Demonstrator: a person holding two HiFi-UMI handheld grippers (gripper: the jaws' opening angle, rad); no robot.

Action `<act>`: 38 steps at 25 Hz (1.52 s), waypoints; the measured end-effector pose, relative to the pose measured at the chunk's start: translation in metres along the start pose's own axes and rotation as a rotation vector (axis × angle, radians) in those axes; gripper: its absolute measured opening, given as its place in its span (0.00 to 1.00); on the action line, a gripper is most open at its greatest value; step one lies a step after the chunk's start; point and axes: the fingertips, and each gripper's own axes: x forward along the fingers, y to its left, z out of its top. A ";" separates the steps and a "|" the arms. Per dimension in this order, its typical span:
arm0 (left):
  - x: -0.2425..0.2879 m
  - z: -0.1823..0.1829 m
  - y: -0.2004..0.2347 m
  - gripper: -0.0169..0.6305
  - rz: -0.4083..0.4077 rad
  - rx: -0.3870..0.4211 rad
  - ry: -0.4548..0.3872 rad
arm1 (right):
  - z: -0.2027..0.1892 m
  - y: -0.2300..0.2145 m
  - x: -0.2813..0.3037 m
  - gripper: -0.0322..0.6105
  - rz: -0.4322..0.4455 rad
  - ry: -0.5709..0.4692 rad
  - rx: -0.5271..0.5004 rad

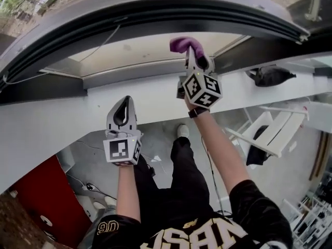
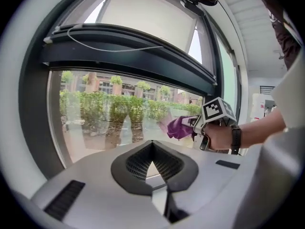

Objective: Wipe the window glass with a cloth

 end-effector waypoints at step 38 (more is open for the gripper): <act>0.034 -0.011 -0.106 0.04 -0.166 -0.126 -0.049 | 0.026 -0.184 0.012 0.17 -0.274 0.077 0.165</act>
